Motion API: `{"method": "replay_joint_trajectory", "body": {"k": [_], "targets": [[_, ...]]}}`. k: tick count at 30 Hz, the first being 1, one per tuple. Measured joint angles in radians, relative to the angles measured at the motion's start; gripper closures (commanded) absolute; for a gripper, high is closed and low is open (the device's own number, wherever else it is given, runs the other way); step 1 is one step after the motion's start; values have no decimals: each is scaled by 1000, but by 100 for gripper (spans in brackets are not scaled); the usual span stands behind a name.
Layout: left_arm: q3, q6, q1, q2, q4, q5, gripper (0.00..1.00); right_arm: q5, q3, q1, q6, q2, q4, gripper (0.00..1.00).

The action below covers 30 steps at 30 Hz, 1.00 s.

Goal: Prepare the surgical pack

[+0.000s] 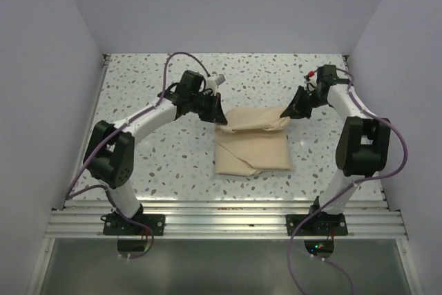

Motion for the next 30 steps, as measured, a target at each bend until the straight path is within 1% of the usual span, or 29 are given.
{"method": "replay_joint_trajectory", "body": {"k": [8,16,23,30], "targets": [[-118,10,-19,-84,-17,1,100,5,-116,1,-10,-87,-31,100],[-215,16,-34,-111,-18,18,100,9,-231,1,-39,-140,-48,98],[-237,35,-62,-113,-30,43,100,31,-255,1,-55,-151,-66,98],[-270,61,-74,-130,-26,74,100,53,-287,4,-63,-206,-71,97]]}}
